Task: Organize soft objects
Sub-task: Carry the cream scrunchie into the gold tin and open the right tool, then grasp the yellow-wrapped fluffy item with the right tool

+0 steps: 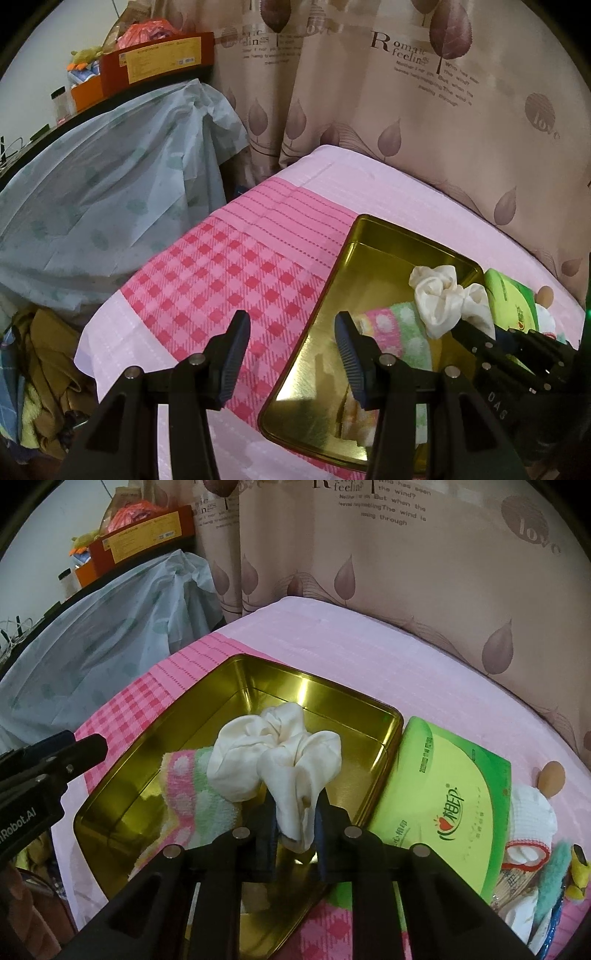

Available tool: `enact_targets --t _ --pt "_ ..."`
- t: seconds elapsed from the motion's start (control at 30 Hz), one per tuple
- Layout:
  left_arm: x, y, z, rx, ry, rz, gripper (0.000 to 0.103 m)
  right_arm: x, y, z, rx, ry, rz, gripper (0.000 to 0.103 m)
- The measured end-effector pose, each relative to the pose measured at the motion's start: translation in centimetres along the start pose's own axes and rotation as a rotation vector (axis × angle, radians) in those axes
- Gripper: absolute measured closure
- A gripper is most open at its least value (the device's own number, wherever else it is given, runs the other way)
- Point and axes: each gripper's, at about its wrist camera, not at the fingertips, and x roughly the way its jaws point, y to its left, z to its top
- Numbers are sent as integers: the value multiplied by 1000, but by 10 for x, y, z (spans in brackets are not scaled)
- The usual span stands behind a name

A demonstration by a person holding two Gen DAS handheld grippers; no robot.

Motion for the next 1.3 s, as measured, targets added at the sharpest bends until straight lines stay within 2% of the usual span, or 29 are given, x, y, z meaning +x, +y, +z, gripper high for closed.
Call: enact_targets --t 0.03,0.1,0.17,0.47,0.73,0.97,1.3 --pt "0 0 0 -4 0 0 54 0 1 1 -4 -1 -1 83" --pt "0 0 0 -4 2 3 55 -1 3 2 -11 -7 -5 72" --pt "1 0 0 -4 2 1 54 -4 4 2 -18 -18 -9 69" --pt "-1 -3 -1 22 -8 -4 54 -25 2 -7 -2 -43 19 68" --pt "-1 -9 -2 43 -11 -8 54 -66 -20 -36 40 -93 -1 63" --pt "-6 -17 -6 85 -26 -10 54 -103 -79 -70 122 -124 -103 57" --pt "-13 -33 -11 161 -57 -7 54 -133 -210 -125 302 -93 -314 57"
